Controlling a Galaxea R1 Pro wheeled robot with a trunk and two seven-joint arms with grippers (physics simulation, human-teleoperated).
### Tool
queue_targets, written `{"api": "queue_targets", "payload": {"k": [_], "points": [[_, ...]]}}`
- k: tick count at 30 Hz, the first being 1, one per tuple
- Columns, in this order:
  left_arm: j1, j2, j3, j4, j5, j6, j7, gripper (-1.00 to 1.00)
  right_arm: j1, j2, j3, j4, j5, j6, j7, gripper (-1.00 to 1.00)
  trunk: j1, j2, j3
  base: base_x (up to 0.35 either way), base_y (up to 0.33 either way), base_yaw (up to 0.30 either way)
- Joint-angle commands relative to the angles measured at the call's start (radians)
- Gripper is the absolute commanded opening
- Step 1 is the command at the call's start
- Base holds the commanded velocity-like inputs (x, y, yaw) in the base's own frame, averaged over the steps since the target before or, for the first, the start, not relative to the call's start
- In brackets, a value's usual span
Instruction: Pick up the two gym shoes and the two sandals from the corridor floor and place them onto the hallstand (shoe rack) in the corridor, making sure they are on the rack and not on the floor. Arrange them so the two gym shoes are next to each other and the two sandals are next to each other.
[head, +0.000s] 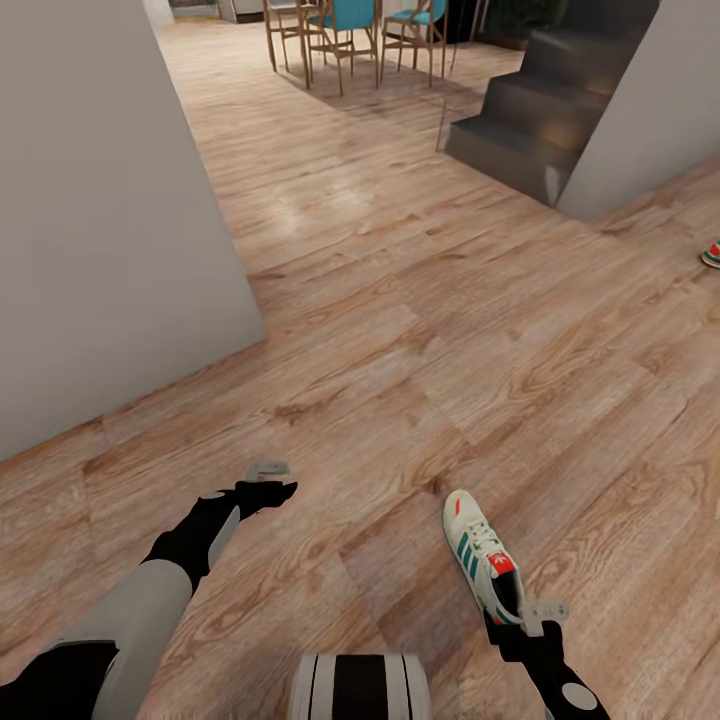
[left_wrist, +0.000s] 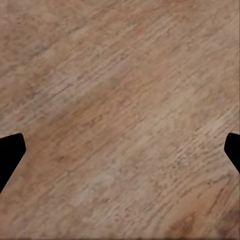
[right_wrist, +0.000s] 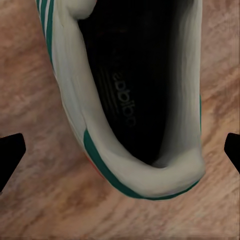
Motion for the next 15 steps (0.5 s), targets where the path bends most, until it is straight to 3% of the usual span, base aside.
{"api": "queue_targets", "payload": {"k": [1, 15], "points": [[0.0, 0.0, 0.005, -0.002, -0.001, 0.007, -0.006, 1.0, 0.0, 0.0, 0.0, 0.0, 0.001, -0.003, 0.0, 1.0, 0.0, 0.0, -0.006, 0.0, 0.0, 0.0], [0.0, 0.0, 0.005, -0.002, -0.001, 0.007, -0.006, 1.0, 0.0, -0.001, 0.0, -0.001, -0.001, -0.003, 0.0, 1.0, 0.001, -0.001, -0.024, 0.0, 0.0, 0.0]]}}
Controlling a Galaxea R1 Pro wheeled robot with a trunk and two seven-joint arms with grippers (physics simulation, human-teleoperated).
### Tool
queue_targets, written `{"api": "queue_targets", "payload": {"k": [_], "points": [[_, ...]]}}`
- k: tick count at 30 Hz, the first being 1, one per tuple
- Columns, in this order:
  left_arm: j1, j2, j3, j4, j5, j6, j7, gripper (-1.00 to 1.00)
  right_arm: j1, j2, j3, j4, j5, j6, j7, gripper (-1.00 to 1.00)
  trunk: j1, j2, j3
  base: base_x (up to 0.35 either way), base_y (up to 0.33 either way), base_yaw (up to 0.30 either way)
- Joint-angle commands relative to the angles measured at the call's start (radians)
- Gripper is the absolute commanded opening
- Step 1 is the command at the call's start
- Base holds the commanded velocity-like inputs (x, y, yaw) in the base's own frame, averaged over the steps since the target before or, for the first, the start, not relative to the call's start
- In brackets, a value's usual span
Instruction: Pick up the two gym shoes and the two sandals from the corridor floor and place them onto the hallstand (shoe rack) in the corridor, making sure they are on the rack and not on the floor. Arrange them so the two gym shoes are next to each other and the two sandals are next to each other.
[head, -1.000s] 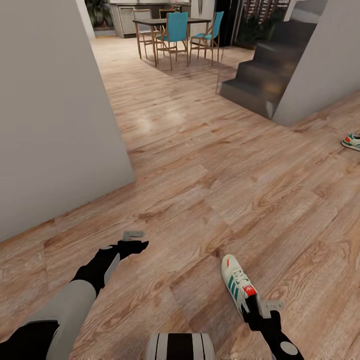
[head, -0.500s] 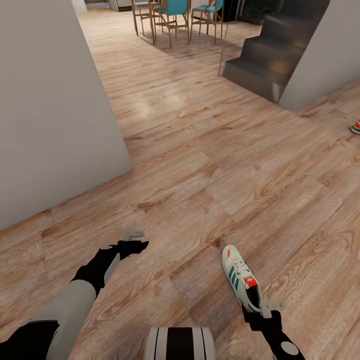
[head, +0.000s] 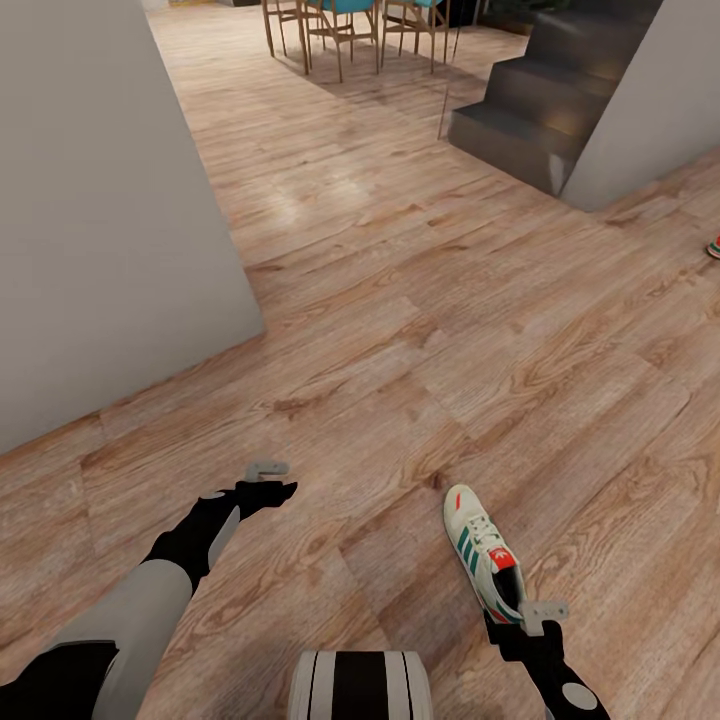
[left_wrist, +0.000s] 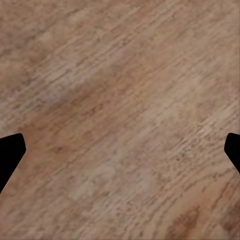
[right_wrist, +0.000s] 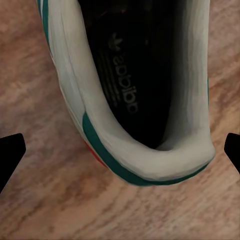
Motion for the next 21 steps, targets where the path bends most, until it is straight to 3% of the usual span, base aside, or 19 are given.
{"api": "queue_targets", "payload": {"k": [1, 5, 16, 21], "points": [[0.0, 0.0, 0.005, -0.002, -0.002, 0.007, -0.006, 1.0, 0.0, 0.0, 0.0, 0.001, 0.0, -0.003, 0.0, 1.0, 0.0, 0.0, -0.001, 0.0, 0.0, 0.0], [0.0, 0.0, 0.005, -0.002, -0.001, 0.008, -0.006, 1.0, 0.0, 0.0, 0.0, 0.0, 0.0, -0.003, 0.0, 1.0, 0.0, 0.0, -0.005, 0.0, 0.0, 0.0], [0.0, 0.0, 0.005, -0.002, -0.001, 0.008, -0.006, 1.0, 0.0, 0.0, 0.0, 0.0, 0.0, -0.003, 0.0, 1.0, 0.005, -0.003, -0.06, 0.0, 0.0, 0.0], [0.0, 0.0, 0.006, -0.002, -0.001, 0.009, -0.005, 1.0, 0.0, 0.0, 0.0, 0.0, 0.0, -0.003, 0.0, 1.0, 0.005, -0.003, -0.066, 0.0, 0.0, 0.0]]}}
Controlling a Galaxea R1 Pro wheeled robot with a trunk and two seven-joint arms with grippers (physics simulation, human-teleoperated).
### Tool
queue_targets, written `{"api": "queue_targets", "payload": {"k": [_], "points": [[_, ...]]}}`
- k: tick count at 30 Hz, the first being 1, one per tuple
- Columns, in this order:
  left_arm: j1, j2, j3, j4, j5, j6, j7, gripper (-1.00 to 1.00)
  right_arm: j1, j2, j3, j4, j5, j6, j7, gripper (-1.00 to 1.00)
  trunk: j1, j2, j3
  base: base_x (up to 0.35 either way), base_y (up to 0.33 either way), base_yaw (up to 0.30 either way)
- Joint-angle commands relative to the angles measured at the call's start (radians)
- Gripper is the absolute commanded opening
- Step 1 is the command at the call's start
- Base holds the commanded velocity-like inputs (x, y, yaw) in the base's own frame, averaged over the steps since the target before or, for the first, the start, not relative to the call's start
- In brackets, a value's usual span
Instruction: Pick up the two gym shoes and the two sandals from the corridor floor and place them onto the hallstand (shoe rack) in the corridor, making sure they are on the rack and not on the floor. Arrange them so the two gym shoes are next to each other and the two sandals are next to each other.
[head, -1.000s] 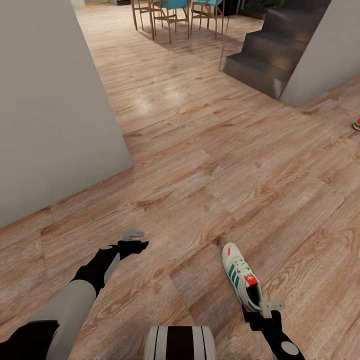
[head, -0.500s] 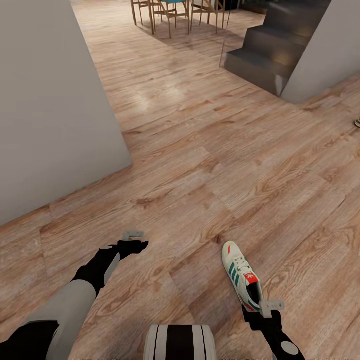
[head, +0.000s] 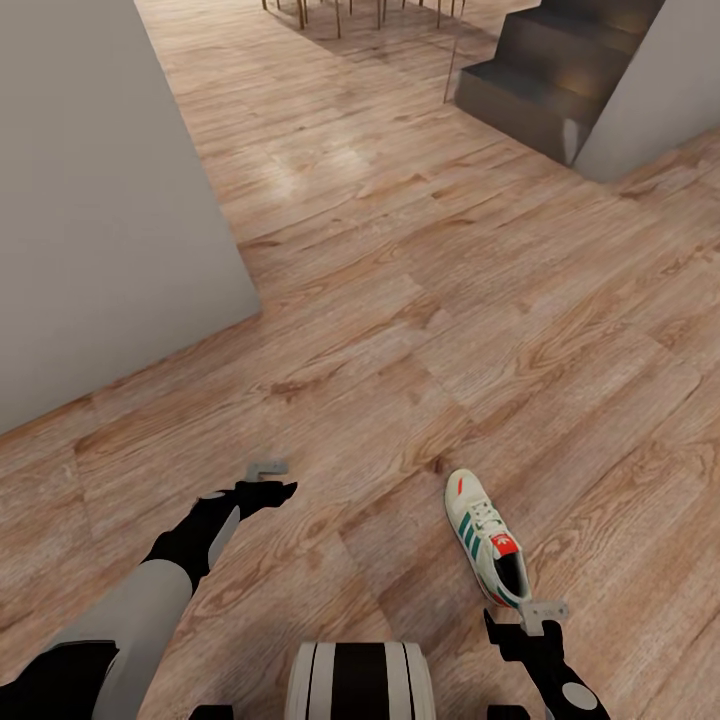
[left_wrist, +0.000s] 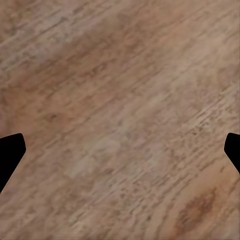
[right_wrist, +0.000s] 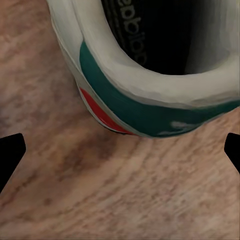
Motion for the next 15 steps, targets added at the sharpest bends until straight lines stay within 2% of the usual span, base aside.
{"api": "queue_targets", "payload": {"k": [1, 15], "points": [[0.0, -0.001, 0.004, -0.002, -0.002, 0.006, -0.006, 1.0, 0.0, 0.0, 0.0, 0.0, 0.0, -0.003, 0.0, 1.0, 0.0, 0.0, -0.001, 0.0, 0.0, 0.0], [0.0, -0.001, 0.005, -0.002, -0.002, 0.005, -0.006, 1.0, 0.0, 0.0, 0.0, 0.0, 0.0, -0.003, 0.0, 1.0, 0.0, 0.0, -0.002, 0.012, 0.0, 0.0]]}}
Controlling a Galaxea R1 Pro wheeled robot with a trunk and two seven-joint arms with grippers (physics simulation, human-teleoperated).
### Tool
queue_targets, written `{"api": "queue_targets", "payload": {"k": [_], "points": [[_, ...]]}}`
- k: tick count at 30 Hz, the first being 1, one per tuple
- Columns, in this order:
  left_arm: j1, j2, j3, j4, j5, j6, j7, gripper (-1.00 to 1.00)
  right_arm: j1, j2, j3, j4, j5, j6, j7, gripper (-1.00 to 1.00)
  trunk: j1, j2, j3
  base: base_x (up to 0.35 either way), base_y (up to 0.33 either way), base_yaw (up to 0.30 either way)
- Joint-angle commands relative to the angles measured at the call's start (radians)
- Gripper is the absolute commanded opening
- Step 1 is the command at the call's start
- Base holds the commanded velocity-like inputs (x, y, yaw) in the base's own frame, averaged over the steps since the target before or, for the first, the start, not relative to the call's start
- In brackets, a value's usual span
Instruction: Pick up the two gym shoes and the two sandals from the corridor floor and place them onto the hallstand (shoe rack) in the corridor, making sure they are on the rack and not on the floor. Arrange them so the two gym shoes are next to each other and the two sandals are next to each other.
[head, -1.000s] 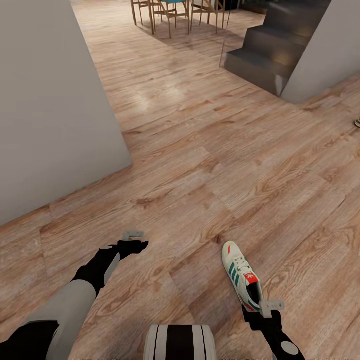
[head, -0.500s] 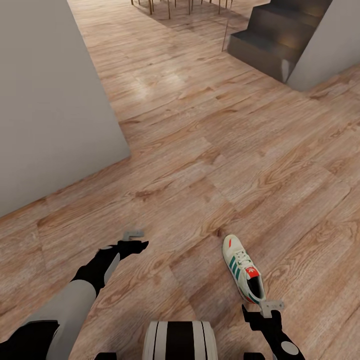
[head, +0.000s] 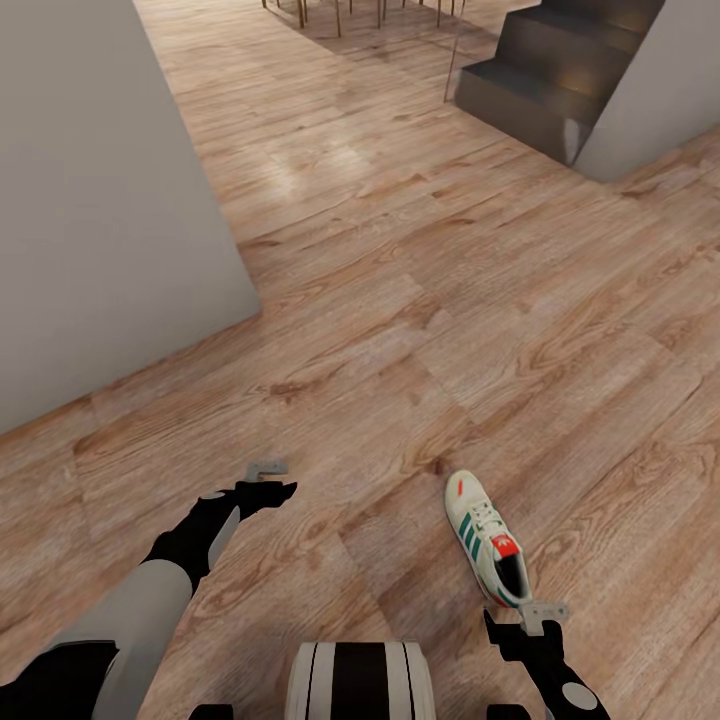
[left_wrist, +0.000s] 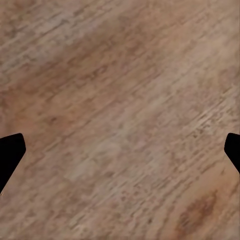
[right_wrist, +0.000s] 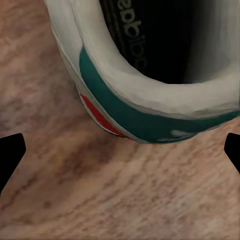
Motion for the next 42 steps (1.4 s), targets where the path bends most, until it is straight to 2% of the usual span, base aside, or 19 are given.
{"api": "queue_targets", "payload": {"k": [1, 28, 29, 42], "points": [[0.0, 0.0, 0.005, -0.002, -0.002, 0.007, -0.006, 1.0, 0.0, 0.0, 0.0, 0.0, 0.0, -0.003, 0.0, 1.0, 0.0, 0.0, -0.001, 0.127, 0.0, 0.0], [0.001, -0.002, 0.007, 0.0, -0.002, 0.0, -0.007, 1.0, 0.0, 0.0, 0.0, 0.0, 0.0, -0.003, 0.0, 1.0, 0.0, 0.0, -0.001, 0.065, 0.0, 0.0], [0.001, -0.002, 0.007, 0.0, -0.002, 0.0, -0.007, 1.0, 0.0, 0.0, 0.0, 0.0, 0.0, -0.003, 0.0, -1.0, 0.0, 0.0, -0.001, 0.008, 0.0, 0.0], [0.001, -0.002, 0.007, 0.0, -0.002, 0.0, -0.007, 1.0, 0.0, 0.0, 0.0, 0.0, 0.0, -0.003, 0.0, -1.0, 0.0, 0.0, -0.001, 0.001, 0.0, 0.0]]}}
